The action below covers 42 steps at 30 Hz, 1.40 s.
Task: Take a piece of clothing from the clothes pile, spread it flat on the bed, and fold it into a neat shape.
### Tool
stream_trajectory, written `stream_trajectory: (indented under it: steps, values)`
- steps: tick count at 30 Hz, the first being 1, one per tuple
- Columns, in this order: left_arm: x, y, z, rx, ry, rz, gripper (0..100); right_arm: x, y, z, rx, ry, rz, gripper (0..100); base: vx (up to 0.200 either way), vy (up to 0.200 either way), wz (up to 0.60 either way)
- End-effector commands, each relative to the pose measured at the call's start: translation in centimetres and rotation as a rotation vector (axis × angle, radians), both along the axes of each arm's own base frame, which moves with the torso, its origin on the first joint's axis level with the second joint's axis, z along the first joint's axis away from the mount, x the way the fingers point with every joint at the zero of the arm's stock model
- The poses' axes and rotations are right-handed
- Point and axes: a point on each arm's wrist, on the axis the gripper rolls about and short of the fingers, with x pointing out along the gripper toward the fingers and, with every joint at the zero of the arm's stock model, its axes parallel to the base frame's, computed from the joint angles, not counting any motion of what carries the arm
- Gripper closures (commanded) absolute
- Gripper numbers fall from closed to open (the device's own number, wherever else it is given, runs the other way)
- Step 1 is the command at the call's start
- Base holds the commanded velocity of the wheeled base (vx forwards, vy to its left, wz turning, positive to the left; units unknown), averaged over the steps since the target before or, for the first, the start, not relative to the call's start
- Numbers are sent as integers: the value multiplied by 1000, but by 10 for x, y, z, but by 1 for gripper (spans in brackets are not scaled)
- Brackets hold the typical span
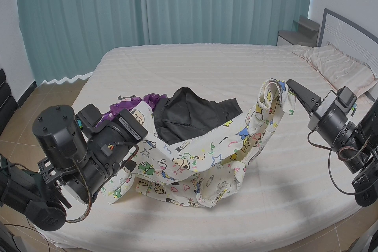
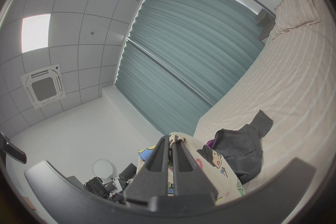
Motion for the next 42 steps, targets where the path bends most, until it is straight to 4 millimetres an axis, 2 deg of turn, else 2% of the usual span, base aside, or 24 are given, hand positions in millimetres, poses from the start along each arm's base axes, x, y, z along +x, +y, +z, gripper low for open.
stream_trajectory:
  steps: [1,42]
  values:
    - [0,0,1,-7,-9,2,100,-2,-2,4,9,-23,-4,100,0,-200,0]
    - [1,2,2,-9,-13,8,100,-1,-11,8,14,-37,-36,100,0,-200,0]
